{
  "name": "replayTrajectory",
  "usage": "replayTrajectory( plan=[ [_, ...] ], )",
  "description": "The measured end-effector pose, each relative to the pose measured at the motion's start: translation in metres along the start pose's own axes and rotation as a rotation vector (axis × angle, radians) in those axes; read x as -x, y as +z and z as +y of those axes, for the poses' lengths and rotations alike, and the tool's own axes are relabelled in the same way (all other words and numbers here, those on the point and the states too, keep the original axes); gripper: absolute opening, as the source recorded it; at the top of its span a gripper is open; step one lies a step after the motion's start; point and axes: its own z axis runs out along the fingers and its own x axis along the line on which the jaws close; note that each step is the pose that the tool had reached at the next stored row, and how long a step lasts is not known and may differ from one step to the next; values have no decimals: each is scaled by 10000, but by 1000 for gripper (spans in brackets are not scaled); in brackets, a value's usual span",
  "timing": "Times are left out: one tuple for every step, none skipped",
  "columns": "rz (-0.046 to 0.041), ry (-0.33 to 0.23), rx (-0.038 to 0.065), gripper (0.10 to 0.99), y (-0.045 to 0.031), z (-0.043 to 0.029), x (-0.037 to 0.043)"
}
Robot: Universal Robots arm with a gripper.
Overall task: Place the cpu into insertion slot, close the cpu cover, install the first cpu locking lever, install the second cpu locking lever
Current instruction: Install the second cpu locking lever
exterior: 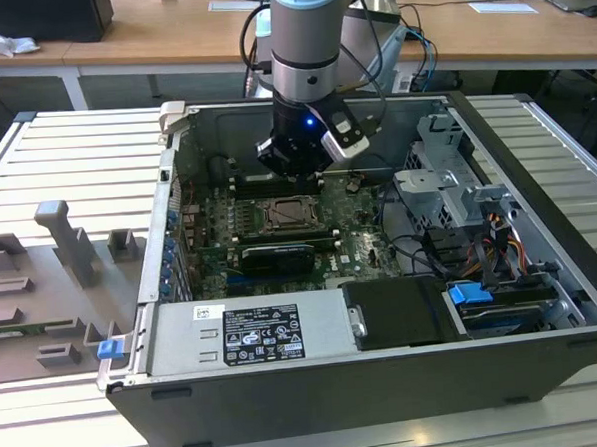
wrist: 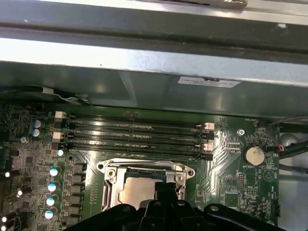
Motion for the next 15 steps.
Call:
replayTrajectory(
  plan=[
    [1,-1,-3,106,-1,-4,0],
    [2,0,-4,106,-2,-9,0],
    [1,2,-5,106,-2,-14,-1],
    [2,2,-5,106,-1,-26,-2],
    [2,4,-6,106,-3,-43,-3],
    [3,12,-9,106,-14,-48,-4],
    [1,18,-7,106,-41,-48,-3],
    [1,18,-6,106,-63,-47,-2],
    [1,20,-7,106,-90,-45,-1],
    [-1,20,-4,106,-100,-49,-1],
    [-1,19,-4,106,-101,-54,-1],
    [0,20,-6,106,-102,-61,-2],
    [0,21,-6,106,-103,-68,-2],
    [1,21,-6,106,-103,-73,-2],
    [0,21,-6,106,-103,-80,-3]
  ],
)
